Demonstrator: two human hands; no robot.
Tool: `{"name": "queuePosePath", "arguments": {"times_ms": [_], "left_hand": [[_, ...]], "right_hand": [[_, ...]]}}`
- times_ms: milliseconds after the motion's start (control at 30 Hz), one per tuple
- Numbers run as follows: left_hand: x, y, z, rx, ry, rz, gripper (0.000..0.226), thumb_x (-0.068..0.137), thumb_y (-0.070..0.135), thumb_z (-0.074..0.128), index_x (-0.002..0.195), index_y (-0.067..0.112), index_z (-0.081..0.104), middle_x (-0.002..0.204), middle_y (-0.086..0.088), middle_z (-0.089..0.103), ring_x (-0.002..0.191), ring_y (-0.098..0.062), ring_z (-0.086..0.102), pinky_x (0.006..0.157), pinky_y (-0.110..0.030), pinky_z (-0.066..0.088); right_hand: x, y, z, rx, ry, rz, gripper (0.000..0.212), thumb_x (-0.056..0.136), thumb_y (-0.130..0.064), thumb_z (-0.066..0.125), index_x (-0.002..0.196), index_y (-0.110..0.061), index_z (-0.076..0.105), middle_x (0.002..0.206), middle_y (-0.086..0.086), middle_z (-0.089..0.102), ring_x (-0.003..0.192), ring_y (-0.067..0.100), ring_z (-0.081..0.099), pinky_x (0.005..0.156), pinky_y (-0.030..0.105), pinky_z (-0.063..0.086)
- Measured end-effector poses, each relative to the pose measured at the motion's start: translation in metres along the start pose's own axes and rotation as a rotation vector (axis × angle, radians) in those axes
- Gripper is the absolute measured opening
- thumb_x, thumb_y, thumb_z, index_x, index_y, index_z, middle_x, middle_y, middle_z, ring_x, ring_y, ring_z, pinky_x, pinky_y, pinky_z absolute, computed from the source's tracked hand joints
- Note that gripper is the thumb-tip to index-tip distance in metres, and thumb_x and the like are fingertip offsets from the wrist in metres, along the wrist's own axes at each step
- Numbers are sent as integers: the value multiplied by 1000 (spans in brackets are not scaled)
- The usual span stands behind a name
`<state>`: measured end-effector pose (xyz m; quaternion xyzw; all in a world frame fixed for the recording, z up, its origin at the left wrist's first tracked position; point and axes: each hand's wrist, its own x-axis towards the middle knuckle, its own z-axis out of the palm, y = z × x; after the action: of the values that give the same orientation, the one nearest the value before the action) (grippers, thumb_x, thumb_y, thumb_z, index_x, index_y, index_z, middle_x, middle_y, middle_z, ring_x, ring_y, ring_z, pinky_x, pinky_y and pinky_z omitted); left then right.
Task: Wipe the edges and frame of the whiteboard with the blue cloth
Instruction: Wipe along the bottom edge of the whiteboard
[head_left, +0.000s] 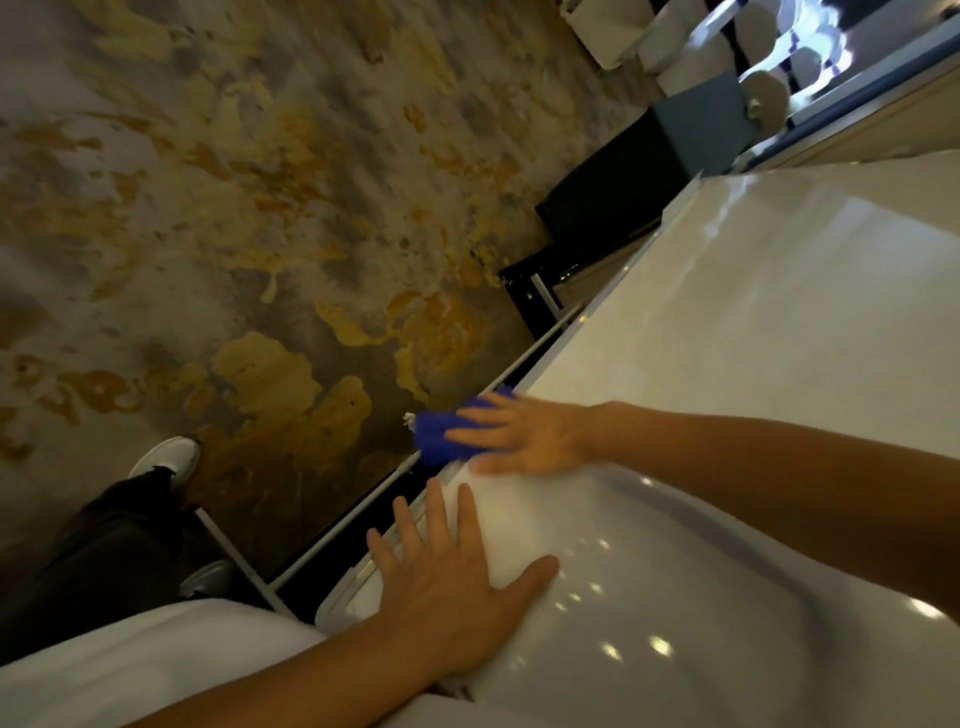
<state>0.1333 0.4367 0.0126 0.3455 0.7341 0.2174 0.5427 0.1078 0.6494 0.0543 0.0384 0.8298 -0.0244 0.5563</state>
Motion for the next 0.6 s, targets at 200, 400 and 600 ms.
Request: {"name": "queuePosePath", "arguments": {"times_ms": [200, 400, 600], "left_hand": [[15, 8, -12, 52, -47, 52, 118, 58, 99, 5, 150, 31, -26, 159, -3, -34, 145, -40, -29, 113, -64, -15], [36, 20, -12, 87, 7, 62, 130, 44, 100, -9, 152, 30, -19, 164, -1, -21, 149, -37, -20, 116, -59, -10], [88, 44, -39, 53, -133, 116, 108, 68, 93, 14, 151, 34, -22, 162, 3, -26, 148, -32, -22, 118, -54, -9]], "right_hand": [[-5, 65, -30, -81, -59, 405, 64, 102, -58, 15, 158, -34, -2, 168, 4, -8, 152, 36, -13, 121, 59, 0], [-5, 17, -10, -6, -92, 49, 73, 94, -74, 15, 157, -41, 1, 168, -4, -4, 151, 29, -17, 120, 55, -10], [11, 119, -40, -6, 16, 341, 68, 99, -66, 18, 158, -35, 1, 169, 1, -4, 153, 33, -11, 122, 53, -5]]}}
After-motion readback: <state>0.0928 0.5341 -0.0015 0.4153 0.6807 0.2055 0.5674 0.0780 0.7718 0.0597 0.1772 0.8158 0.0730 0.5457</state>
